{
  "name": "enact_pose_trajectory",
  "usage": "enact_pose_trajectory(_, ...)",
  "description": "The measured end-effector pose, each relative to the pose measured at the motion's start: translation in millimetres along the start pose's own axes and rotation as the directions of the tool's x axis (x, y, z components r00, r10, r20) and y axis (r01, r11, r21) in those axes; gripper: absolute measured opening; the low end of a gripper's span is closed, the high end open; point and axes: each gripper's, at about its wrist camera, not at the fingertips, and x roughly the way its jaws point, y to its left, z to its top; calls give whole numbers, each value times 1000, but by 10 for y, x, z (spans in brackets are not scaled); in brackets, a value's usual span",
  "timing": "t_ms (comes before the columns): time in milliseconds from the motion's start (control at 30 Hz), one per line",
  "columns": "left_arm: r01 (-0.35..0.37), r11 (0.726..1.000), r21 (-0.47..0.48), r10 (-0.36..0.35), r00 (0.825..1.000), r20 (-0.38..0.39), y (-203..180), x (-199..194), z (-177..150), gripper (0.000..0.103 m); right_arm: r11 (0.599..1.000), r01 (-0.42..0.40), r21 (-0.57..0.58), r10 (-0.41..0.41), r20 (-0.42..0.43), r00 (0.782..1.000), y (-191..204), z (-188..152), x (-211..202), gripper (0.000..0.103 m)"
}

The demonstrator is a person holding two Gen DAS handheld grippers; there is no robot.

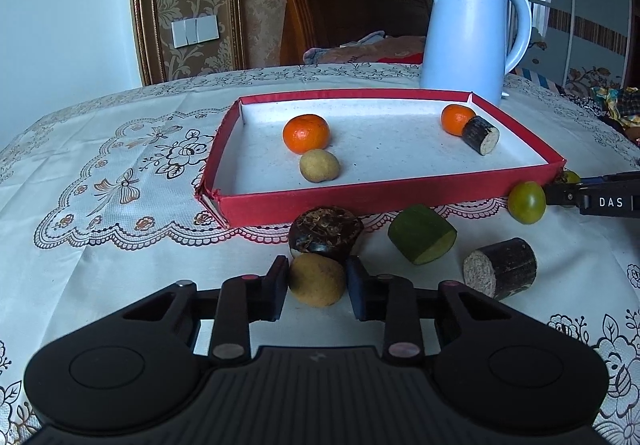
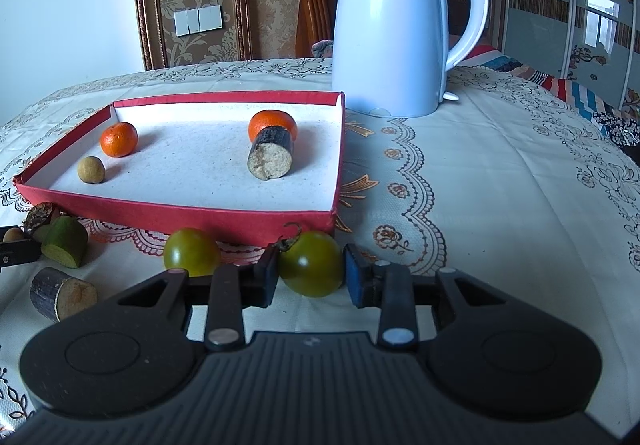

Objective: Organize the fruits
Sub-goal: 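Close the left gripper on a second brown kiwi while the right holds the tomato, then carry the kiwi and green tomato up and over the tray with both grippers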

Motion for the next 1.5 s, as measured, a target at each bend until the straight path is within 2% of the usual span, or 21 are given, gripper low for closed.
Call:
enact_pose_trajectory(233, -8, 1000, -2, 8, 1000, 13, 3, -29, -3, 31, 1000, 6, 9, -6, 14, 1000, -17, -7, -26, 31)
enact_pose_trajectory(467, -2, 1000, -4, 2, 996, 86, 0, -140, 10, 31, 999, 19, 28, -21, 56, 998, -52, -12, -95, 31)
enact_pose_trajectory(733, -8, 1000, -20, 11, 994, 111, 17, -159, 30, 31, 998, 26, 59, -32, 106, 994, -101, -22, -184, 31)
enact_pose_trajectory(900, -3, 1000, -24, 7, 981, 193, 25, -292, 27, 31, 997, 36, 74, -46, 138, 989, -113, -29, -237, 31)
enact_pose_trajectory(1000, 42, 999, -1, -41, 981, 188, 19, -351, 4, 31, 997, 25, 70, -34, 131, 991, -113, -24, -226, 31)
enact_pose_trajectory(1167, 22, 1000, 11, -23, 982, 190, -9, -396, -44, 30, 996, 18, 85, -29, 126, 992, -132, -27, -212, 31)
enact_pose_trajectory(1233, 21, 1000, 22, -25, 981, 195, -24, -402, -50, 26, 996, 16, 89, -27, 125, 992, -139, -28, -210, 31)
enact_pose_trajectory(1367, 35, 995, 90, -58, 964, 259, -99, -553, -119, 25, 996, 8, 92, -19, 117, 993, -144, -31, -195, 31)
enact_pose_trajectory(1467, 55, 990, 127, -85, 966, 244, -125, -602, -165, 25, 994, 4, 107, -16, 119, 993, -168, -32, -197, 31)
enact_pose_trajectory(1500, 41, 992, 122, -69, 970, 232, -129, -590, -166, 27, 994, 0, 110, -13, 116, 993, -175, -32, -191, 31)
